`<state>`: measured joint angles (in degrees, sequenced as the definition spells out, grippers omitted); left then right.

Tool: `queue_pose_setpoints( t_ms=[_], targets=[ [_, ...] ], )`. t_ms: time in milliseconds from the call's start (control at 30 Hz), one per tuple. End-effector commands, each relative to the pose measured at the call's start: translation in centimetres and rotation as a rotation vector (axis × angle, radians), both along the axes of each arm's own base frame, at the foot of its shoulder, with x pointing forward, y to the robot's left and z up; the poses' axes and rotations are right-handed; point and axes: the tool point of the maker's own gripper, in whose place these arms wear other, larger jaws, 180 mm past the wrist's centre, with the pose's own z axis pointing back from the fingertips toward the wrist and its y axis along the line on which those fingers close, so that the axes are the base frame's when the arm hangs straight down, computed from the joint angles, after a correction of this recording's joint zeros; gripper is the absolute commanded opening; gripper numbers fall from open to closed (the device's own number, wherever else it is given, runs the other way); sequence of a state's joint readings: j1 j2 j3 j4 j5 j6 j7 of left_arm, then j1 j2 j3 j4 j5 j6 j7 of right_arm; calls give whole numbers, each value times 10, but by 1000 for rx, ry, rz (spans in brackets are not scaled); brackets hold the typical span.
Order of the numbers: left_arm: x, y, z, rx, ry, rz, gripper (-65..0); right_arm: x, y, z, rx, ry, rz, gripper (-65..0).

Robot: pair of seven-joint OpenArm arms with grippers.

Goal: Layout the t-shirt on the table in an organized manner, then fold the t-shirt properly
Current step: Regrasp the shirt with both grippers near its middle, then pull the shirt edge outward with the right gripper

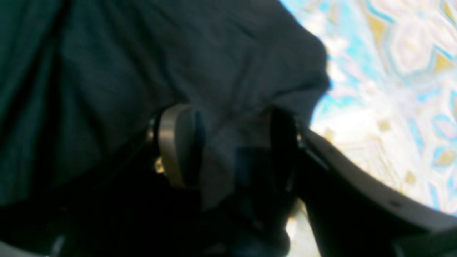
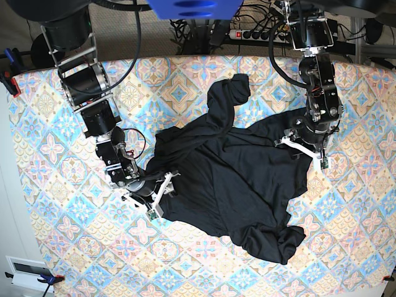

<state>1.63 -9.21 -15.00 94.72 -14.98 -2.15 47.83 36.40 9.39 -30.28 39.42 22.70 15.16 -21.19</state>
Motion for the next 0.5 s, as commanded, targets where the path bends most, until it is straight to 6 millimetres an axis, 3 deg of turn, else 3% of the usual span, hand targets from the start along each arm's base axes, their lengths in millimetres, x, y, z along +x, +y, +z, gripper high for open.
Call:
queue_pose_setpoints(
  t_ms=[0, 133, 333, 367, 467],
  targets=[
    [6, 4, 12, 13, -42, 2, -407, 16, -5, 20, 9, -51, -13, -324],
    [6, 4, 11, 13, -41, 2, -407, 10, -14, 5, -6, -13, -31, -387],
    [6, 4, 12, 14, -43, 1, -407, -10, -16, -18, 0, 32, -40, -620],
    [7, 4, 12, 14, -44, 1, -407, -8, -24, -14, -7, 20, -46, -650],
    [7, 4, 13, 14, -46, 1, -407, 4, -38, 10, -2, -47, -58, -640]
  ],
)
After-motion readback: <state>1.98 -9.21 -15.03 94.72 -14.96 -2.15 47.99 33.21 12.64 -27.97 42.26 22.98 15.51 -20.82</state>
